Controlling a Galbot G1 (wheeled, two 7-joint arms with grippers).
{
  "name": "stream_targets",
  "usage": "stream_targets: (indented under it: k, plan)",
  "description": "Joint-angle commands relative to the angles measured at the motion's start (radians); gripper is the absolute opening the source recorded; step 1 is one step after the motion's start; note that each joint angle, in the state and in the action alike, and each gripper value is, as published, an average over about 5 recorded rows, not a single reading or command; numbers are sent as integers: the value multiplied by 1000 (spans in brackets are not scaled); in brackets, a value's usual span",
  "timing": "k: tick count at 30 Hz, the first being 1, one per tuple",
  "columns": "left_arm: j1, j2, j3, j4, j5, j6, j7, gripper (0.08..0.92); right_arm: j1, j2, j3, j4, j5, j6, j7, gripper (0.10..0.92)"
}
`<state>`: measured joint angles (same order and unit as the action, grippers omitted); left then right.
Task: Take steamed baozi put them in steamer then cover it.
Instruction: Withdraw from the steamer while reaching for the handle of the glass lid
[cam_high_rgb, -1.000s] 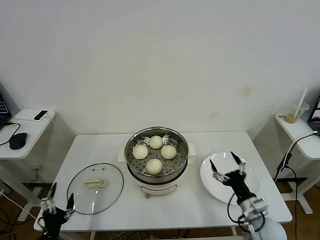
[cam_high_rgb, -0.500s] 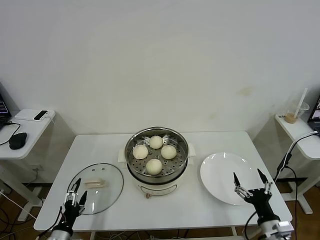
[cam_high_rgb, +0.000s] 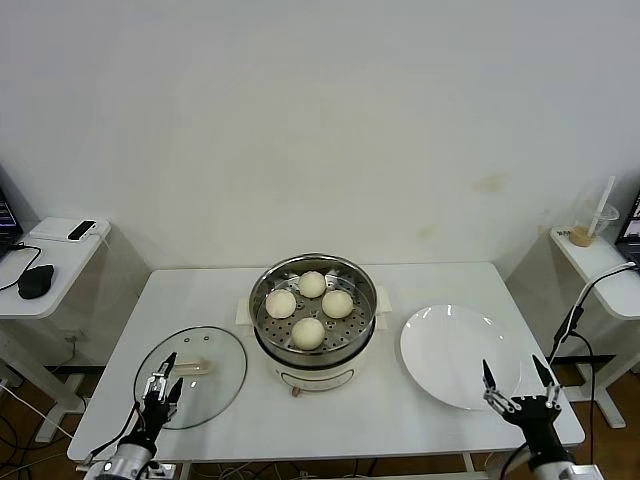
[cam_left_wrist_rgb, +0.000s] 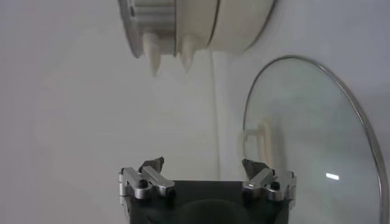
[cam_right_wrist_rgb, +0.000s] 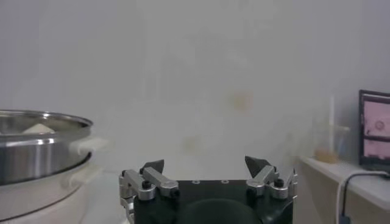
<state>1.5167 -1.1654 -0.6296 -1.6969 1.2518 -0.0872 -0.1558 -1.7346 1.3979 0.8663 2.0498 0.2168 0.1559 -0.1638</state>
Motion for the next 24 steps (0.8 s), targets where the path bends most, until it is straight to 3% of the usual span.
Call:
stream_targets:
  k: [1, 24]
  plan:
    - [-119, 14, 37, 116, 17, 3, 1, 823, -24, 19, 16, 8, -6, -2, -1, 823]
    - [-288, 32, 96, 284, 8, 7, -2, 823, -34, 37, 28, -6, -30, 4, -16, 823]
